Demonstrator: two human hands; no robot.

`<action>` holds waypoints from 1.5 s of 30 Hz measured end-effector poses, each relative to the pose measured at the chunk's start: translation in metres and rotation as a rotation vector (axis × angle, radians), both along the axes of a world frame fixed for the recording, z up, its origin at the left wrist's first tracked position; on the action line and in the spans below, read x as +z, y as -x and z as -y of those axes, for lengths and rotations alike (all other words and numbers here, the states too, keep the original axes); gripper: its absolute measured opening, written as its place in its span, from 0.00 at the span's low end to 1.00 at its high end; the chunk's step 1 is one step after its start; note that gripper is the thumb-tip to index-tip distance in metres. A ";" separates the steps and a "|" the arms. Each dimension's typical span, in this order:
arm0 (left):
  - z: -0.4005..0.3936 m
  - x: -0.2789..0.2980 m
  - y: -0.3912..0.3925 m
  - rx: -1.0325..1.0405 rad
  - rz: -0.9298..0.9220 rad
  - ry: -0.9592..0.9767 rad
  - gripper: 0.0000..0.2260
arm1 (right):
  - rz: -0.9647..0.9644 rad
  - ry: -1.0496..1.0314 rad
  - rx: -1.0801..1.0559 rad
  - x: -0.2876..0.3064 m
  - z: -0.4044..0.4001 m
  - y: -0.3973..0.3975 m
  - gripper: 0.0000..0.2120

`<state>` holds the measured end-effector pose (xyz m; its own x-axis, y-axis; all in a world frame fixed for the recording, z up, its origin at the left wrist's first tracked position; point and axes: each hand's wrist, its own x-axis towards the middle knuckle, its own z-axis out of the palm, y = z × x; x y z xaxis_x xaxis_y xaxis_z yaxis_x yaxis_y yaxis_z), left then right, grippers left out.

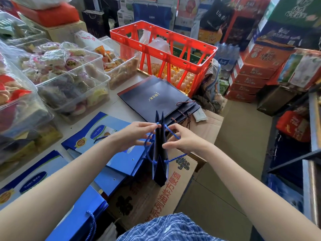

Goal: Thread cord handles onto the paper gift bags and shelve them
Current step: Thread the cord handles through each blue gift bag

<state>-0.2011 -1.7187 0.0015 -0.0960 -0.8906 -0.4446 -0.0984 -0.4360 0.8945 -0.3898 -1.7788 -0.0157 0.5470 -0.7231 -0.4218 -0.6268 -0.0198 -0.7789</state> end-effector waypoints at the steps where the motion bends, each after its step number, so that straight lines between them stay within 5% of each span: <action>1: 0.001 0.001 0.001 -0.029 -0.087 -0.021 0.13 | 0.041 -0.044 -0.014 0.003 -0.002 -0.001 0.30; 8: 0.001 -0.007 0.020 -0.109 -0.123 0.018 0.20 | -0.118 0.140 -0.052 0.004 -0.019 -0.012 0.44; 12: -0.002 -0.008 0.025 -0.141 -0.131 0.048 0.20 | -0.148 0.298 -0.230 -0.001 -0.019 -0.011 0.19; 16: -0.005 -0.024 0.015 -0.001 -0.014 -0.010 0.10 | 0.179 -0.085 -0.482 0.009 -0.012 0.007 0.12; 19: -0.013 -0.046 0.017 -0.012 0.101 -0.151 0.12 | 0.307 -0.113 -0.585 0.018 -0.014 0.027 0.04; 24: -0.022 -0.058 0.054 -0.167 0.016 -0.196 0.12 | -0.321 0.084 -0.319 -0.005 -0.029 0.047 0.35; 26: -0.025 -0.060 0.065 -0.210 -0.040 -0.189 0.12 | -0.421 0.147 -0.181 -0.011 -0.035 0.048 0.36; 30: -0.031 -0.061 0.074 -0.300 0.015 -0.031 0.20 | -0.584 0.334 -0.028 -0.021 -0.043 0.048 0.22; 37: -0.045 -0.061 0.089 -0.052 0.414 0.033 0.16 | -0.295 0.347 -0.241 -0.007 -0.029 0.100 0.04; 41: -0.061 -0.057 0.119 -0.040 0.430 -0.090 0.15 | -0.063 0.494 -0.366 0.026 -0.021 0.140 0.10; 45: -0.070 -0.044 0.148 0.150 0.529 0.205 0.12 | 0.403 0.449 -0.583 0.046 -0.029 0.153 0.07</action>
